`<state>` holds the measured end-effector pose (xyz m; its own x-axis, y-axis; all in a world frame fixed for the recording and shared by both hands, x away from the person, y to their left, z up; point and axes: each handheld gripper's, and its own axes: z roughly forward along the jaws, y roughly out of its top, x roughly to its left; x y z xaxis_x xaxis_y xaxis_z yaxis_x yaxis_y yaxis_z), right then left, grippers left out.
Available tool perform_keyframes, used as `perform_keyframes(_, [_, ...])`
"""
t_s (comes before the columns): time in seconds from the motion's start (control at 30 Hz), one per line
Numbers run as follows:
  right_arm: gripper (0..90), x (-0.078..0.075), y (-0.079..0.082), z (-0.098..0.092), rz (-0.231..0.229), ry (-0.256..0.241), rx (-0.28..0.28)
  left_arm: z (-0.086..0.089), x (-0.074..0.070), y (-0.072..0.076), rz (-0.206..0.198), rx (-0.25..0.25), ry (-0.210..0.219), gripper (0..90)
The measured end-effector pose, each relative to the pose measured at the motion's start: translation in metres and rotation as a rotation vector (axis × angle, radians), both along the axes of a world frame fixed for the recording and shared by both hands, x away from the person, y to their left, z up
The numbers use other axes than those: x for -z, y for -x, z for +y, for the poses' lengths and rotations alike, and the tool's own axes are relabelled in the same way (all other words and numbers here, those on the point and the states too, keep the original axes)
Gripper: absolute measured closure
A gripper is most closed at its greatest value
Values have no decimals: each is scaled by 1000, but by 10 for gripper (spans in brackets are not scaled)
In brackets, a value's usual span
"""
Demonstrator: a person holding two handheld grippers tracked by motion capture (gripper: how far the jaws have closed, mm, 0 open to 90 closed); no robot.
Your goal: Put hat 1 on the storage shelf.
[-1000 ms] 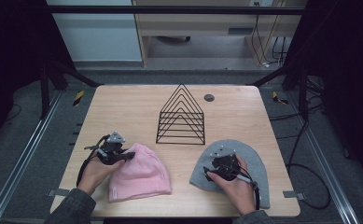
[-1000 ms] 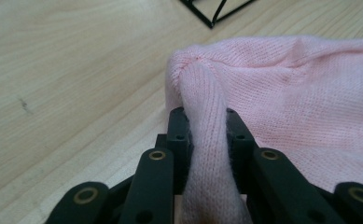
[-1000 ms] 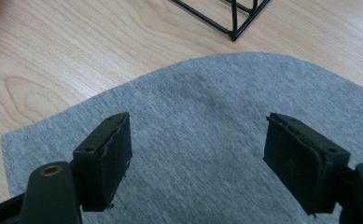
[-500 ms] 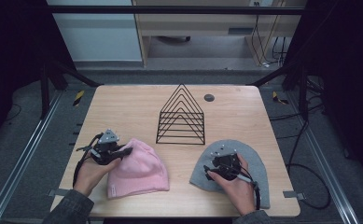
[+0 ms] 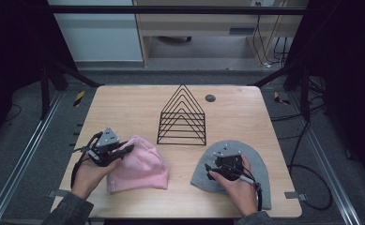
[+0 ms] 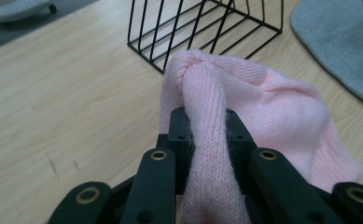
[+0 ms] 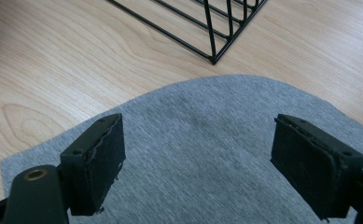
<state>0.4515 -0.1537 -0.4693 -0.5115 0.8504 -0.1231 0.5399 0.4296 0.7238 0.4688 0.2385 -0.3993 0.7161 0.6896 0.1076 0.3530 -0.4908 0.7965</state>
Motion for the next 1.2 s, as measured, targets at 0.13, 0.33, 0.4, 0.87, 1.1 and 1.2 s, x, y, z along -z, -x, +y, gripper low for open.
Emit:
perform_keyframes(0.13, [177,-6,4,-1,-27,-42,-3,-5,-18,7,-45,20,-21,774])
perform_keyframes(0.33, [228,-22,0,5,-59,-121,-41,-10,-42,12,-105,28,-34,777])
perform_keyframes(0.4, [233,-32,0,11,-78,-134,-72,-11,-45,12,-113,32,-39,778])
perform_keyframes(0.87, [311,-75,-4,76,-118,-148,-288,-11,-115,-4,-211,6,19,776])
perform_keyframes(1.1, [327,-80,-12,93,-116,-206,-336,-9,-139,-7,-219,12,72,774])
perform_keyframes(1.2, [310,-81,-17,103,-106,-215,-348,-11,-150,-6,-225,20,92,774])
